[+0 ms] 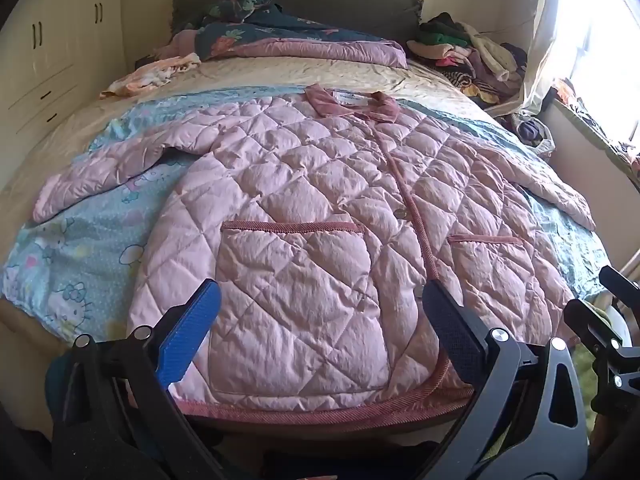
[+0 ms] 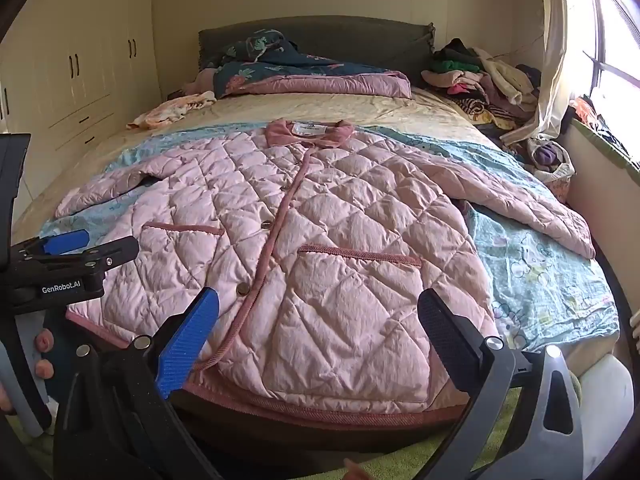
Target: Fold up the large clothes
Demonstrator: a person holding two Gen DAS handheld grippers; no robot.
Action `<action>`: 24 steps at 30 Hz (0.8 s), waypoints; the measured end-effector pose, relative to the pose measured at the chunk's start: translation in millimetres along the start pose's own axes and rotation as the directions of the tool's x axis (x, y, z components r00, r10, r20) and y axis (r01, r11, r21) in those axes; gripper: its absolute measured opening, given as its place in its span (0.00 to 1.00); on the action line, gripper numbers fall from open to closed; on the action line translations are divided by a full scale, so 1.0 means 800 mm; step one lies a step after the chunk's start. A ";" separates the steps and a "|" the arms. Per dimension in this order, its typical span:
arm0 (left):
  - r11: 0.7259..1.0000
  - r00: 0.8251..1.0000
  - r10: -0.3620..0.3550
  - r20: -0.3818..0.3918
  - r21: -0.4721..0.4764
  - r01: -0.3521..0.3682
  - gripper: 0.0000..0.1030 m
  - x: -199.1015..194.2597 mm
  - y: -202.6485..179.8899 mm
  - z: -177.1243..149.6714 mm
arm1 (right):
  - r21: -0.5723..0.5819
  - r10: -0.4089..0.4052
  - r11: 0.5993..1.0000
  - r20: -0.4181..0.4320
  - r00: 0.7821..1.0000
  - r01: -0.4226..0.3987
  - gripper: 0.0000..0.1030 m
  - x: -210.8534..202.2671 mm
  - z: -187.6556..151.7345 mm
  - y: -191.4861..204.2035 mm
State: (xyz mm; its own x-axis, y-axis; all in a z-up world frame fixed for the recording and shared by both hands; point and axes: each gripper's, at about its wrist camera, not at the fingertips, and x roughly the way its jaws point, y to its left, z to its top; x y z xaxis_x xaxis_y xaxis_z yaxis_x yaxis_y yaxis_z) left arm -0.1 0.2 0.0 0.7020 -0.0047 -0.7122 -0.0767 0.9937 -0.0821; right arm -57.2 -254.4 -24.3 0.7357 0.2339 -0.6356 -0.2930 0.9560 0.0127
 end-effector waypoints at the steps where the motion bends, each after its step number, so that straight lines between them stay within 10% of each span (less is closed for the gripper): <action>1: 1.000 1.000 0.002 -0.004 -0.001 -0.002 0.92 0.000 0.000 0.000 | -0.001 0.000 1.000 -0.002 1.000 0.000 0.96 0.000 0.000 0.000; 24: 1.000 1.000 0.002 -0.004 0.000 -0.002 0.92 0.000 0.000 0.000 | 0.002 0.007 1.000 0.002 1.000 -0.007 0.96 0.001 0.000 -0.002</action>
State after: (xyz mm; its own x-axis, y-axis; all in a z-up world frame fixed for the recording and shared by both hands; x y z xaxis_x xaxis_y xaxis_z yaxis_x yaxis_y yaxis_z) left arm 0.2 0.3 -0.1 0.6990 -0.0031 -0.7151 -0.0783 0.9936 -0.0809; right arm -56.2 -255.6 -25.2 0.7349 0.2405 -0.6341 -0.2964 0.9549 0.0187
